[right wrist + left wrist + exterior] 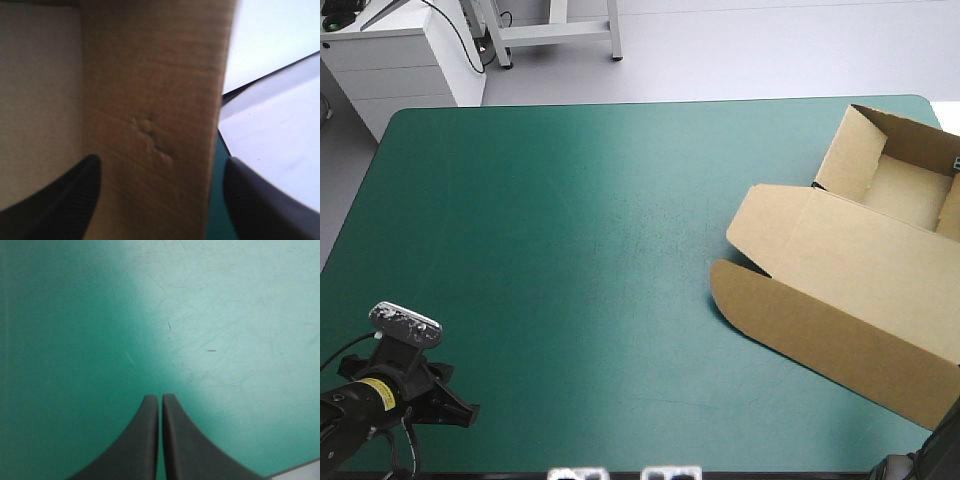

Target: Fold the box

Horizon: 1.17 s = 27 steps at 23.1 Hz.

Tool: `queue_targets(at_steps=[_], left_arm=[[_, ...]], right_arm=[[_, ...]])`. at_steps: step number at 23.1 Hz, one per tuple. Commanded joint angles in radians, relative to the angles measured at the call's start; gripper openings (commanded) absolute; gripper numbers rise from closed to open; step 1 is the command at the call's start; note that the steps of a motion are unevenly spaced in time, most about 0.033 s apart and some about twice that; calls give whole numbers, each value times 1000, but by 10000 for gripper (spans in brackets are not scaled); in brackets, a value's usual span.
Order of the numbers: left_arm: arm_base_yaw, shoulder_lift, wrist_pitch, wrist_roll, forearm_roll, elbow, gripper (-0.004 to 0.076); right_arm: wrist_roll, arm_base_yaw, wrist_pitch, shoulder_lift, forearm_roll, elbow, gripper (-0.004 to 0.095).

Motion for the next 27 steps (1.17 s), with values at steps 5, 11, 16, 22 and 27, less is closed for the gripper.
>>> queue_targets(at_steps=[5,11,16,22,27], left_arm=[[-2,4,-48,-9,-2,-24,5],[-2,4,-65,-9,-2,-24,5],[-2,4,-67,-9,-2,-24,5],[-2,4,-79,-9,-2,-24,5],[-2,4,-108,-9,-6,-24,5]], right_arm=[[2,-8,-18,-79,56,-32,861],[-39,-7,15,-188,149,-32,589],[-88,-5,59,-277,322,-28,135],[-162,133,59,-388,378,-22,-9],[-165,339,59,-453,329,-20,-9]])
